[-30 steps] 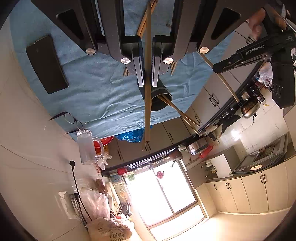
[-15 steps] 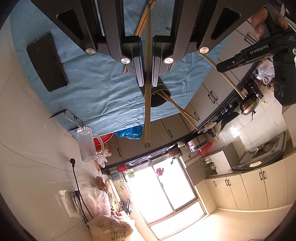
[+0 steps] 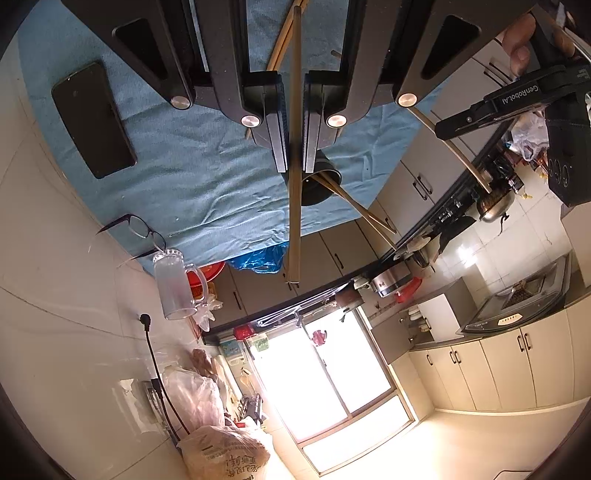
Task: Organize utensils
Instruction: 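Lift the left tool's chopstick upright above the black holder while the right tool carries its own, then lower both held chopsticks down into the black holder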
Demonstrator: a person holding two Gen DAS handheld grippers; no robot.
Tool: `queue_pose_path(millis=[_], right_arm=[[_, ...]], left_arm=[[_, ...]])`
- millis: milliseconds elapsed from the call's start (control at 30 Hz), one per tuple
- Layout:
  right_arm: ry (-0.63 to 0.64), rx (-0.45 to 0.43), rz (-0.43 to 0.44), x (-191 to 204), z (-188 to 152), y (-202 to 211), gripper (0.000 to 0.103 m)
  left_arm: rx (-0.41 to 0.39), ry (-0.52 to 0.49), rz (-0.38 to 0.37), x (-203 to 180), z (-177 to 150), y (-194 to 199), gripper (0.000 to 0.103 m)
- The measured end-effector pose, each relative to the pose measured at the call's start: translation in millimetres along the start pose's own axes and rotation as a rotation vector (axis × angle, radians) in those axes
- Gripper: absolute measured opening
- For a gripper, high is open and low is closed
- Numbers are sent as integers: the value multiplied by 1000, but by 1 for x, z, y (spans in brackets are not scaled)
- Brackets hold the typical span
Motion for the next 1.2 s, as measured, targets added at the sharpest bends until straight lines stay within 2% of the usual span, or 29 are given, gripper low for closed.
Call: queue_pose_path(millis=[900,1200], right_arm=[[21,18,19,8,6,-12,8],[32,17,28,12,9,-15,8]], left_arm=[[1,0,10,1,8,-5,6],[-3,-14,38,5,9,-10,6]])
Point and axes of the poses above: each gripper's, at about its wrist camera, not at the fingertips, and y roughly against the way its jaws point, x to its left, z to its top, the point moved 10 cm from there along -y, roughly the way its jaws point, and after that the axes turned 3 degrees about z, right-handed, at the moved point
